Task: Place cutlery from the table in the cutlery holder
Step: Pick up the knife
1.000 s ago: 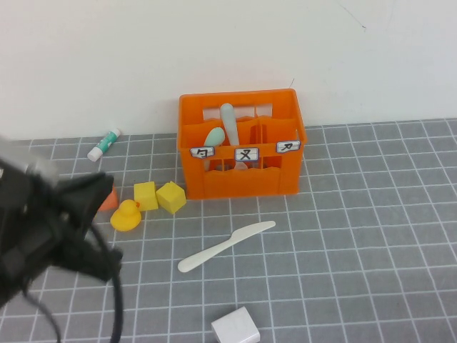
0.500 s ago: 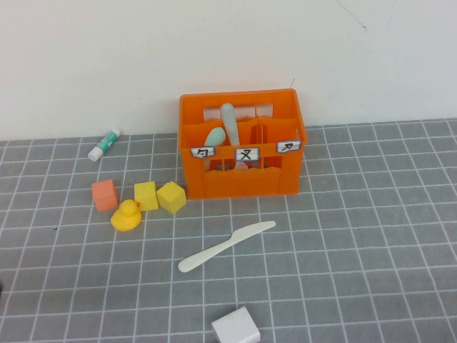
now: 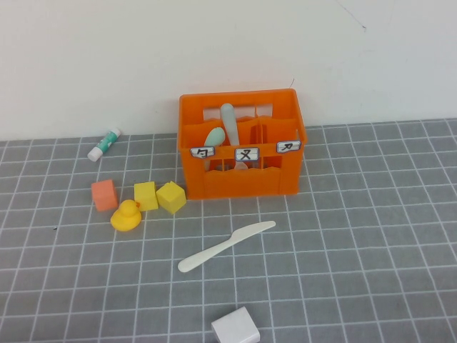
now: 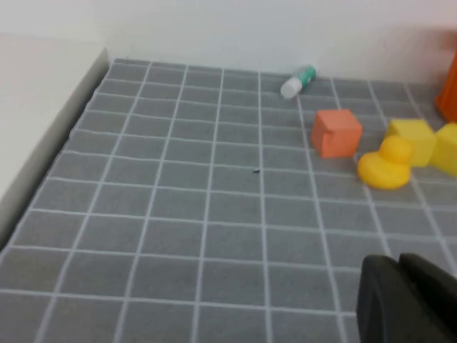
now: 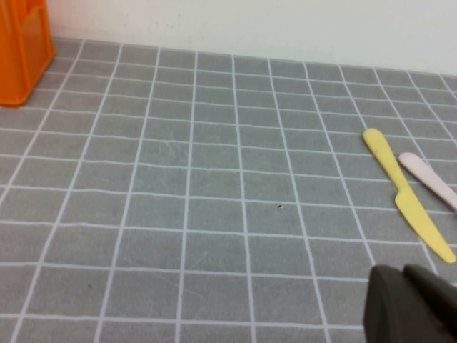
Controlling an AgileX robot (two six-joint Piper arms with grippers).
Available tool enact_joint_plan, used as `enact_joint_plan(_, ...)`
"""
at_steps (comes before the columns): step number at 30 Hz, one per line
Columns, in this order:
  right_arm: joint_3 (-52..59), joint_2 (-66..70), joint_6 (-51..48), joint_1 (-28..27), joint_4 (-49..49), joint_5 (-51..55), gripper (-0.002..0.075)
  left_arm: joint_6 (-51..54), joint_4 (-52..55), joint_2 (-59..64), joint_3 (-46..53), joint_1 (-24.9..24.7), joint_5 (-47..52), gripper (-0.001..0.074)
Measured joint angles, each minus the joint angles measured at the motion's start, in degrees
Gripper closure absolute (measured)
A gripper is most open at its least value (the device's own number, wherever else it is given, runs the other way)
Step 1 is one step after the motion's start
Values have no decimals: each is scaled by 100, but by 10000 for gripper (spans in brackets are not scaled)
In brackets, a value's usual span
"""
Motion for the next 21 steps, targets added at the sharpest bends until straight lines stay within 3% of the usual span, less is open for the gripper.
enact_joint_plan(4,0,0,0,0,0,0,729,617,26,0,-20,0,89,736)
enact_joint_plan(21,0,0,0,0,0,0,729,768,36,0,-23,0,125,736)
